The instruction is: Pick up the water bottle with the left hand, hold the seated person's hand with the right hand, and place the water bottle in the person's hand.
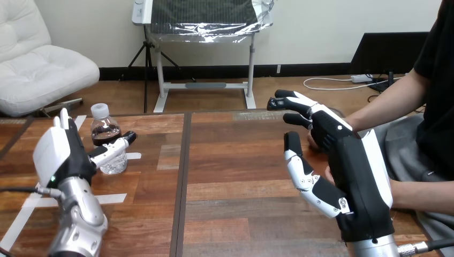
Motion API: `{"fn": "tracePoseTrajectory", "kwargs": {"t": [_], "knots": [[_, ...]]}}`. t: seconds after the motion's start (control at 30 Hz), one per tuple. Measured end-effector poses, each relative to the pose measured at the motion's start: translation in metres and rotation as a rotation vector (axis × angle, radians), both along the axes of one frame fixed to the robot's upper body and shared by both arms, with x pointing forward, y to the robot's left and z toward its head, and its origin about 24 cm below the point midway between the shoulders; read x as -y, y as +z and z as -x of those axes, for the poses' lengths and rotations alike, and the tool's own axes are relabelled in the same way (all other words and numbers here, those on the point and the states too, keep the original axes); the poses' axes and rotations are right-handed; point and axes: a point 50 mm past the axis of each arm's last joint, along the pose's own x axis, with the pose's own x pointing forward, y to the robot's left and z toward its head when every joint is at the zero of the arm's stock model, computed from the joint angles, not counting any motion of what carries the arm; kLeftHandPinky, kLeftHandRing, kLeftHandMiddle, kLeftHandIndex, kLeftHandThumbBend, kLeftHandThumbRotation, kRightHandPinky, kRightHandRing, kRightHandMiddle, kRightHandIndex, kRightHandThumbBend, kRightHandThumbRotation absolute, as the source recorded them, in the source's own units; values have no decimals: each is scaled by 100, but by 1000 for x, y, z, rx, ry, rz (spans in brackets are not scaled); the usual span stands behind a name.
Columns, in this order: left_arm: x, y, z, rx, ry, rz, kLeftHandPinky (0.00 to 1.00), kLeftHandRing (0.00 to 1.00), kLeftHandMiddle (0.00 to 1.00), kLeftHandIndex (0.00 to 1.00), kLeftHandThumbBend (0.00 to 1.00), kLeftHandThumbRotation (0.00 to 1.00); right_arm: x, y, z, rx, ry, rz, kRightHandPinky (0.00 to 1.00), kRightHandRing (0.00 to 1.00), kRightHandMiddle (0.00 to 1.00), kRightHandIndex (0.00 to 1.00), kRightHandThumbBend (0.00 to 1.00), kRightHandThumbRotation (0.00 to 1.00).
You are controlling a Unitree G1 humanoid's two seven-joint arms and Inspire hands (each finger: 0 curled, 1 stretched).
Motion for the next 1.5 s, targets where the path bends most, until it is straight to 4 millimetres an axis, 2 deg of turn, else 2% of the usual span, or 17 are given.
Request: {"fn": "tracePoseTrajectory", "kwargs": {"t": [0.23,0.73,1.5], "knots": [[-3,3,-4,4,2,-19,91,93,95,94,92,51,1,0,0,0,-3,2,77,83,82,70,6,0],[-5,4,-8,-7,4,-26,83,89,92,92,95,54,0,0,0,-4,9,9,75,81,81,70,7,0],[-2,10,-17,-7,-11,6,76,85,89,87,92,49,0,0,0,-5,16,11,73,80,81,69,7,0]]}}
